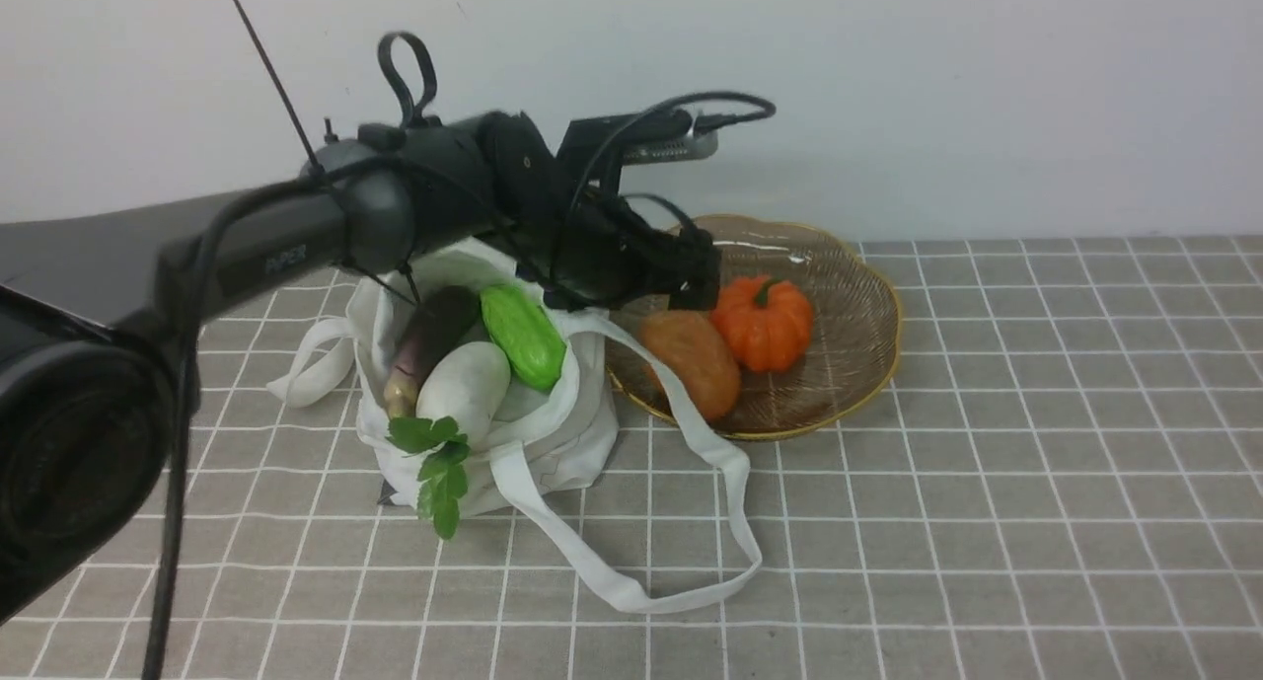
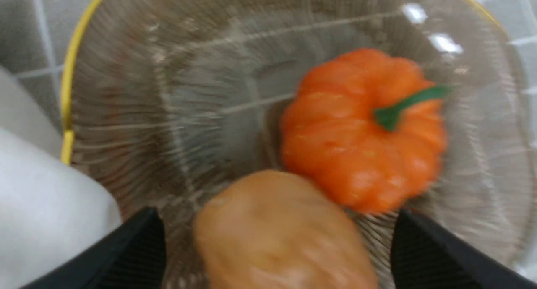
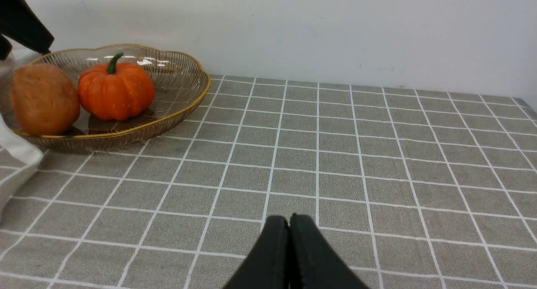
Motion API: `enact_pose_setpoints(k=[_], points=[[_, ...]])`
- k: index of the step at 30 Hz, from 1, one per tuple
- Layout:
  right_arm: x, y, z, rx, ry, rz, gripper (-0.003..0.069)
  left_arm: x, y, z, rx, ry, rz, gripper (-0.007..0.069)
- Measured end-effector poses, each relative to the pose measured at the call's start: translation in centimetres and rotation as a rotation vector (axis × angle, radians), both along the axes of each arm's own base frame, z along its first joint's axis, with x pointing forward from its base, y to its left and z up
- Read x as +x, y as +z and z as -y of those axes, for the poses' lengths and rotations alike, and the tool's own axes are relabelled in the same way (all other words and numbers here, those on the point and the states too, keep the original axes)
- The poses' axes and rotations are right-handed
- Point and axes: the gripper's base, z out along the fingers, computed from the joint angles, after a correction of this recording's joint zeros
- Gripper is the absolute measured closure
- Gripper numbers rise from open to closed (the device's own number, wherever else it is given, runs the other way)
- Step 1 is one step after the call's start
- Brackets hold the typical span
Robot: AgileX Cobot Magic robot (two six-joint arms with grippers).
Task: Take vegetables from bag on grey coffee tablecloth place on plate.
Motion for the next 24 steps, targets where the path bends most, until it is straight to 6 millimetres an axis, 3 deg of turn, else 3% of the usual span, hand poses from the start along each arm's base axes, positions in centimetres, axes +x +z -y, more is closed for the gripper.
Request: enact_pose_setpoints(k=[3,6,10,12,13,14,16,18,19,24], points=[[0.0,0.0,0.0,0.0,0.0,0.0,0.0673,-0.8,4.7,-0.1,-0.005,-0.054,0.042,-0.0045],[0.0,0.0,0.0,0.0,0.0,0.0,0.0673,-2.6,10.1,-0.8,0.03,-0.125,0.07,0.0038],[0.0,0.0,0.0,0.0,0.0,0.0,0.0673,-5.9,16.4,-2.8,0.163,-0.187,0.068,0.0283],[0.0,0.0,0.0,0.0,0.0,0.0,0.0673,-6.7,17.8,-3.5,0.205,-0.183,0.083,0.0366],[0.0,0.0,0.0,0.0,0.0,-0.001,0.0673,-7.9,19.7,-4.6,0.247,-0.163,0.122,0.0478],[0.0,0.0,0.0,0.0,0.0,-0.001,0.0673,-9.1,21.0,-5.4,0.264,-0.147,0.151,0.0538],[0.0,0.0,0.0,0.0,0.0,-0.001,0.0673,-11.5,22.7,-6.6,0.265,-0.133,0.179,0.0601],[0.0,0.0,0.0,0.0,0.0,-0.001,0.0673,-13.0,23.1,-7.3,0.264,-0.132,0.183,0.0615],[0.0,0.0,0.0,0.0,0.0,-0.001,0.0673,-15.8,23.4,-8.6,0.266,-0.134,0.177,0.0627],[0.0,0.0,0.0,0.0,0.0,-0.001,0.0673,-23.7,20.9,-12.1,0.277,-0.115,0.099,0.0629]])
